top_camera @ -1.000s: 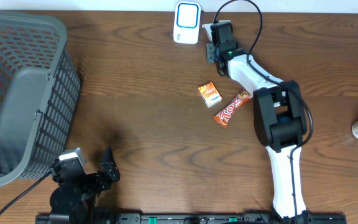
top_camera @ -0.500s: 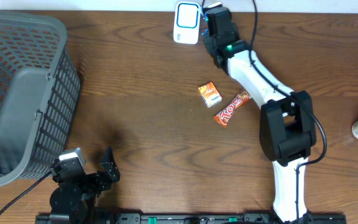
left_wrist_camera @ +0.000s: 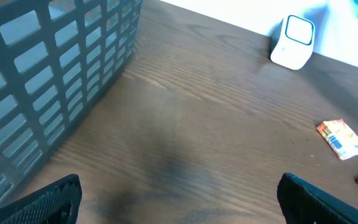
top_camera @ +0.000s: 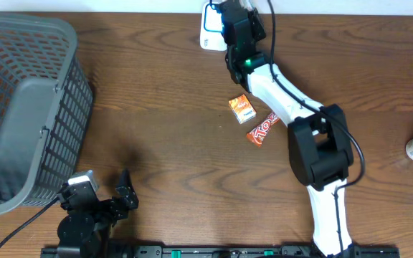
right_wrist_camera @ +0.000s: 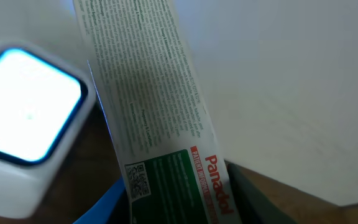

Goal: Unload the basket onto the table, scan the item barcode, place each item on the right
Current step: 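Carry the Panadol box to the right table edge, then set the Panadol box down beside the bottle and open the gripper, then swing the right arm back toward the scanner area, then lower the right gripper onto the orange snack packet and grasp it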

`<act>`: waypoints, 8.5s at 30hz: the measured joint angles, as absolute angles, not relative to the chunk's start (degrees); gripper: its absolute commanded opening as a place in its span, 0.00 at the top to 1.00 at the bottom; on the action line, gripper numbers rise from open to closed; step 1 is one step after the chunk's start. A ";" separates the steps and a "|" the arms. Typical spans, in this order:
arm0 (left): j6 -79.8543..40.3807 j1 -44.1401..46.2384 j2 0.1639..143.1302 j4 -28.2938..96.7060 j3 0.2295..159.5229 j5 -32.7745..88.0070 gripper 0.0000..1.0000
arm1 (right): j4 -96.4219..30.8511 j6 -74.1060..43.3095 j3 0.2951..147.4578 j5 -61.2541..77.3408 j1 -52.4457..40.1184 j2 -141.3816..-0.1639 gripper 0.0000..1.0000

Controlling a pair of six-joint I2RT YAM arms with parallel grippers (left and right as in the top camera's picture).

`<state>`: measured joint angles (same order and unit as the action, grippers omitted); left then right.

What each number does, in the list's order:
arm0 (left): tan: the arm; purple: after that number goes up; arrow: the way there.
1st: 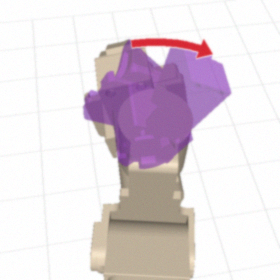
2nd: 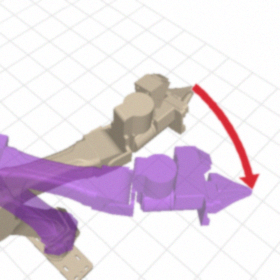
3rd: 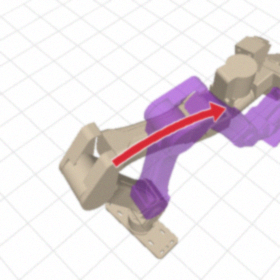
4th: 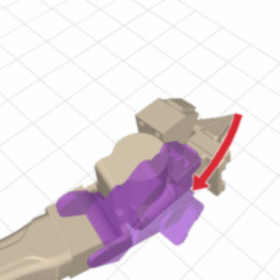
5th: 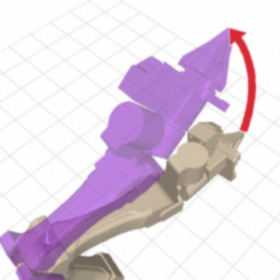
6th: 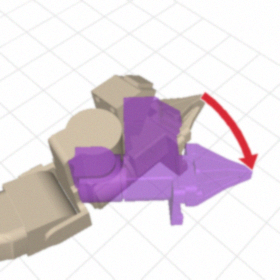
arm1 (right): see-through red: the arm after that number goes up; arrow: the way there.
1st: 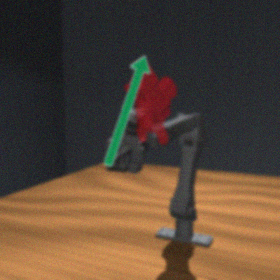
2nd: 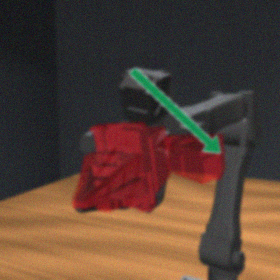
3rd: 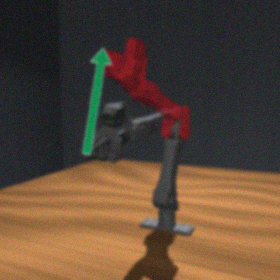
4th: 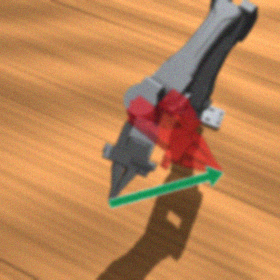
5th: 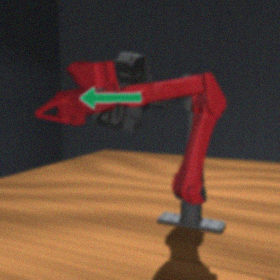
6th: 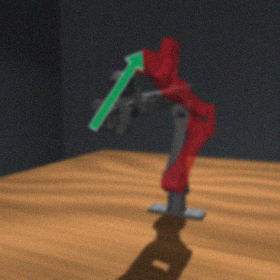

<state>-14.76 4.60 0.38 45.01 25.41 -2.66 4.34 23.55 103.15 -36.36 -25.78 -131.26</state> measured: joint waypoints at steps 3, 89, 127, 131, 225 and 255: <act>-14.76 4.60 0.38 45.01 25.41 -2.66 0.02 | 5.37 26.30 103.15 -37.19 -25.76 -133.69 0.82; -14.76 4.60 0.38 45.04 25.41 -2.66 0.02 | 36.12 41.54 68.36 -89.84 16.62 -133.88 0.01; -14.76 4.60 0.38 45.04 25.41 -2.66 0.02 | 78.91 100.16 117.69 -91.18 -48.16 -132.29 0.01; -14.76 4.60 0.38 45.01 25.41 -2.66 0.02 | 78.85 101.10 120.73 -91.15 -50.06 -128.60 0.01; -14.76 4.60 0.38 45.04 25.30 -2.44 0.02 | -81.03 -73.28 131.59 7.03 -20.95 -144.46 0.01; -14.76 4.60 0.38 45.04 25.30 -2.44 0.02 | -72.03 -64.66 119.48 9.23 -22.52 -141.34 0.35</act>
